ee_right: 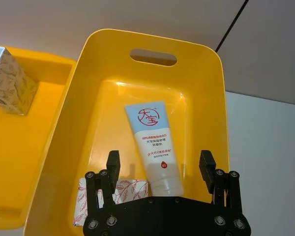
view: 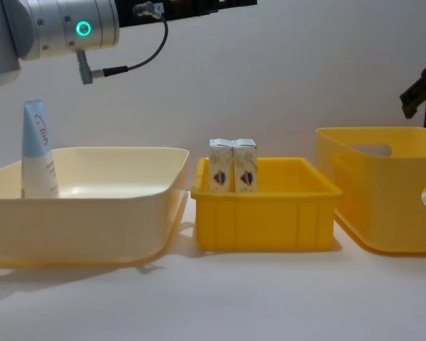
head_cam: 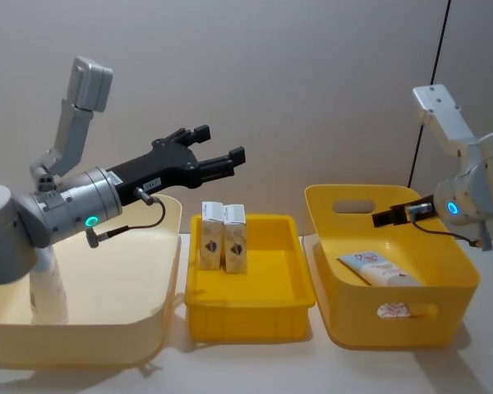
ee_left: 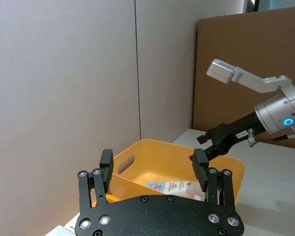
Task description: Bimanual collaborative sorting of washing and personal care products
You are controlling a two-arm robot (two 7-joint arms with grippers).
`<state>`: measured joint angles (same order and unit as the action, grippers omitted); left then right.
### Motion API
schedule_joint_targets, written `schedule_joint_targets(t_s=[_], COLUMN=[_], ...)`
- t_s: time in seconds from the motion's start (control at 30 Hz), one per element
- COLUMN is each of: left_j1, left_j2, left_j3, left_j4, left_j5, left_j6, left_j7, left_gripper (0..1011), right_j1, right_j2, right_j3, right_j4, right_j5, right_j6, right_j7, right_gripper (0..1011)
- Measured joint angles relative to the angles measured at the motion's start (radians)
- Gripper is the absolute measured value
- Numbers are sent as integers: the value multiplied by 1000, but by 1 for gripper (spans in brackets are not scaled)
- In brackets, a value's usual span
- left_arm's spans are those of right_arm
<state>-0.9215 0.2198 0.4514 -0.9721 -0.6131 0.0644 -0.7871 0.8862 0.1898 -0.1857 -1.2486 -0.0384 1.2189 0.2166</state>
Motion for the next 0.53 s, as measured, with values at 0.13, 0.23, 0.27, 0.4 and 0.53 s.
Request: schedule_joint_targets(t_s=[0.13, 0.23, 0.27, 0.4, 0.53], left_j1=[0, 0, 0, 0, 0], left_j2=[0, 0, 0, 0, 0], left_j3=[0, 0, 0, 0, 0], left_j4=[0, 0, 0, 0, 0], left_j5=[0, 0, 0, 0, 0], left_j6=[0, 0, 0, 0, 0], left_j7=[0, 0, 0, 0, 0], left_gripper=[1000, 1000, 1000, 1000, 997], right_j1=[0, 1, 1, 1, 1], right_j2=[0, 1, 1, 1, 1], right_j3=[0, -1, -1, -1, -1], right_j4=[0, 1, 1, 1, 1], right_j5=[0, 1, 1, 1, 1], right_j6=[1, 1, 1, 2, 2], right_j7=[1, 2, 2, 2, 3], right_gripper=[1001, 1001, 1001, 1001, 1001])
